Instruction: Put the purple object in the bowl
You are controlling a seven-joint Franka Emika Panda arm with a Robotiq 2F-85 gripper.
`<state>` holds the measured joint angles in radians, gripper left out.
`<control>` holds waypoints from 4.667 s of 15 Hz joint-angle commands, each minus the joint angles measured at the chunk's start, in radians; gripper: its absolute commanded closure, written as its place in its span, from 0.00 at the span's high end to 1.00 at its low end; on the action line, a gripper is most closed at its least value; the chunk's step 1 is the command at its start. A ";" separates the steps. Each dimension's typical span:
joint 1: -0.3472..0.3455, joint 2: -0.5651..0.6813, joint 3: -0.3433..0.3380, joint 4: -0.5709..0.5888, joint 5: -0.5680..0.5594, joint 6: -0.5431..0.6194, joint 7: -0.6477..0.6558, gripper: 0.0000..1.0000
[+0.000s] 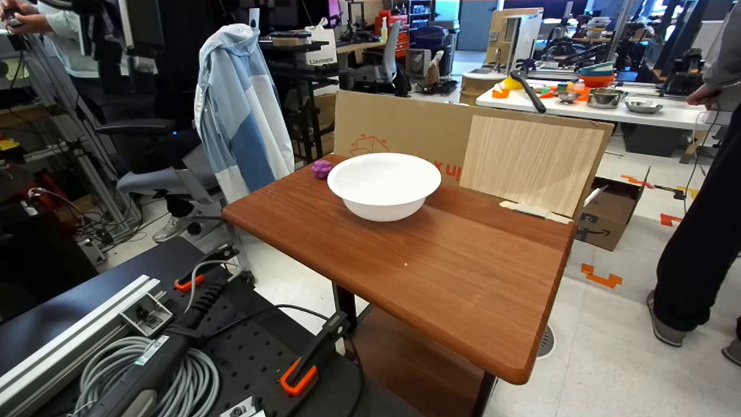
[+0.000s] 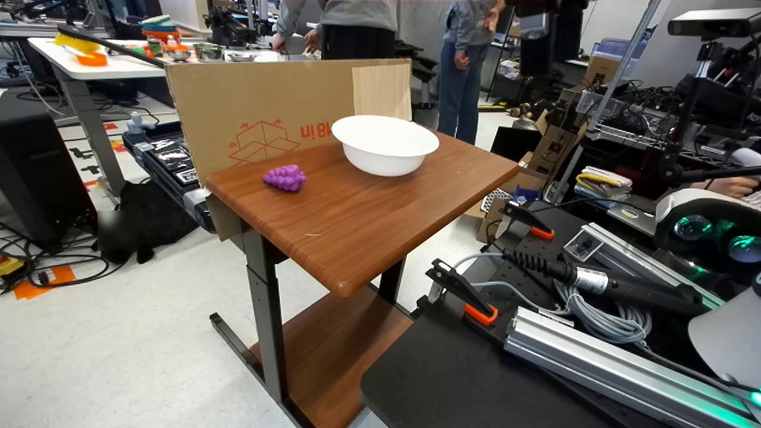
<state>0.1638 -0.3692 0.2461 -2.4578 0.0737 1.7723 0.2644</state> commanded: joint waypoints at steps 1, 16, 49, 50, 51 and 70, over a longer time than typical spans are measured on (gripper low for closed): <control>-0.016 0.130 -0.026 0.139 -0.145 -0.087 -0.144 1.00; -0.005 0.340 -0.044 0.219 -0.321 0.467 -0.254 1.00; -0.054 0.940 -0.088 0.777 -0.041 0.472 -0.332 1.00; -0.056 0.950 -0.087 0.784 -0.034 0.449 -0.334 1.00; -0.058 0.959 -0.088 0.786 -0.026 0.436 -0.334 1.00; -0.013 1.092 -0.113 0.865 -0.009 0.446 -0.247 1.00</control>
<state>0.1214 0.6748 0.1375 -1.6591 0.0689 2.2351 -0.0026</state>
